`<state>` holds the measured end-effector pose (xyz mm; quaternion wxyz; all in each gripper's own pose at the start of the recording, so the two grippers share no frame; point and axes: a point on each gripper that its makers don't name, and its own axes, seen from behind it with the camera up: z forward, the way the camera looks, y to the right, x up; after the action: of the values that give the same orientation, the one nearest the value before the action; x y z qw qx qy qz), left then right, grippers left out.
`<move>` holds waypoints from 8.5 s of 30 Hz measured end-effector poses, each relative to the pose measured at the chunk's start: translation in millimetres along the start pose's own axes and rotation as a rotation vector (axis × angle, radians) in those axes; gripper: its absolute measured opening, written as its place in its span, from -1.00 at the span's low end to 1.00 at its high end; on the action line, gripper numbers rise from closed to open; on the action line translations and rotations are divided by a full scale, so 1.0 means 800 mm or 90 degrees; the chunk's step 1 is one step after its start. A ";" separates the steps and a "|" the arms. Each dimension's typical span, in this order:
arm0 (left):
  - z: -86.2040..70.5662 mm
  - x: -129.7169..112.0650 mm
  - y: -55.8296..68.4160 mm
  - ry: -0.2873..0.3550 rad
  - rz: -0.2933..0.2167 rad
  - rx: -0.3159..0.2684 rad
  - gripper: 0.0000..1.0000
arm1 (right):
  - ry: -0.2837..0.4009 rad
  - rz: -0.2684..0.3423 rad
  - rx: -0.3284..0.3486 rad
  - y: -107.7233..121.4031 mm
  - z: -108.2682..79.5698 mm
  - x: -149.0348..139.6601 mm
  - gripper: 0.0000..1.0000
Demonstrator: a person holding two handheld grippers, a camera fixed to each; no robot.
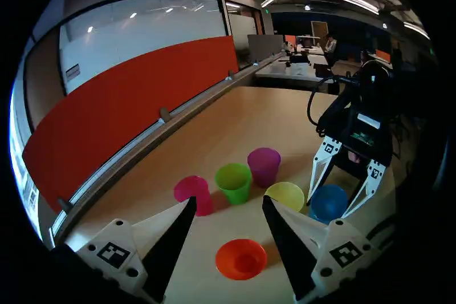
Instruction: Pour water
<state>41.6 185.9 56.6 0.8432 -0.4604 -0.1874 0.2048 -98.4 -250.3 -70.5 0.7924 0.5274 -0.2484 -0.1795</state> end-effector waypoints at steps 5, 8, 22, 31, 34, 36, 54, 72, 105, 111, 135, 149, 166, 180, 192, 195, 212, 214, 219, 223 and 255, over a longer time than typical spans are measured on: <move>0.008 -0.007 -0.002 -0.012 -0.007 -0.006 0.71 | 0.011 -0.002 -0.001 0.000 -0.005 0.006 0.77; 0.014 -0.012 -0.003 -0.020 -0.015 -0.010 0.71 | 0.018 -0.004 -0.004 0.002 -0.009 0.009 0.77; 0.031 -0.021 -0.004 -0.039 -0.024 -0.028 0.71 | 0.038 0.004 -0.018 0.006 -0.028 0.018 0.77; 0.039 -0.017 -0.007 -0.039 -0.030 -0.034 0.71 | 0.064 0.015 -0.031 0.009 -0.041 0.030 0.77; 0.043 -0.017 -0.005 -0.041 -0.030 -0.040 0.71 | 0.070 0.018 -0.037 0.012 -0.046 0.032 0.77; 0.046 -0.017 -0.004 -0.043 -0.028 -0.044 0.71 | 0.075 0.020 -0.042 0.014 -0.049 0.033 0.77; 0.073 -0.031 -0.003 -0.075 -0.024 -0.066 0.71 | 0.140 0.041 -0.106 0.037 -0.089 0.060 0.77; 0.099 -0.041 0.000 -0.105 -0.008 -0.091 0.71 | 0.188 0.065 -0.152 0.058 -0.108 0.084 0.77; 0.136 -0.046 0.010 -0.175 0.016 -0.129 0.71 | 0.230 0.085 -0.221 0.093 -0.148 0.094 0.77; 0.145 -0.045 0.010 -0.187 0.019 -0.131 0.71 | 0.229 0.088 -0.225 0.095 -0.152 0.090 0.77; 0.169 -0.045 0.020 -0.232 0.029 -0.149 0.71 | 0.225 0.095 -0.236 0.102 -0.162 0.080 0.77; 0.179 -0.046 0.023 -0.254 0.038 -0.154 0.71 | 0.226 0.097 -0.240 0.104 -0.165 0.075 0.77; 0.195 -0.044 0.025 -0.272 0.052 -0.158 0.71 | 0.224 0.098 -0.239 0.106 -0.165 0.072 0.77; 0.211 -0.044 0.027 -0.281 0.047 -0.164 0.71 | 0.221 0.100 -0.236 0.107 -0.160 0.064 0.77; 0.224 -0.045 0.032 -0.284 0.043 -0.171 0.71 | 0.219 0.101 -0.236 0.108 -0.159 0.060 0.77; 0.227 -0.047 0.033 -0.286 0.044 -0.173 0.71 | 0.219 0.102 -0.235 0.108 -0.159 0.059 0.77; 0.233 -0.048 0.033 -0.287 0.037 -0.171 0.70 | 0.221 0.103 -0.237 0.109 -0.158 0.060 0.77; 0.233 -0.047 0.033 -0.287 0.033 -0.172 0.69 | 0.221 0.103 -0.238 0.109 -0.159 0.060 0.77; 0.231 -0.046 0.035 -0.286 0.023 -0.176 0.69 | 0.221 0.104 -0.240 0.110 -0.159 0.060 0.77; 0.228 -0.043 0.034 -0.279 0.025 -0.174 0.68 | 0.222 0.105 -0.241 0.110 -0.159 0.062 0.77; 0.188 -0.002 0.005 -0.200 0.026 -0.107 0.67 | 0.233 0.095 -0.253 0.103 -0.172 0.081 0.77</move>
<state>-36.0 292.5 128.7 0.7576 -0.4956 -0.3238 0.2750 36.7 -151.7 -25.3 0.9230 0.3654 -0.0994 -0.0678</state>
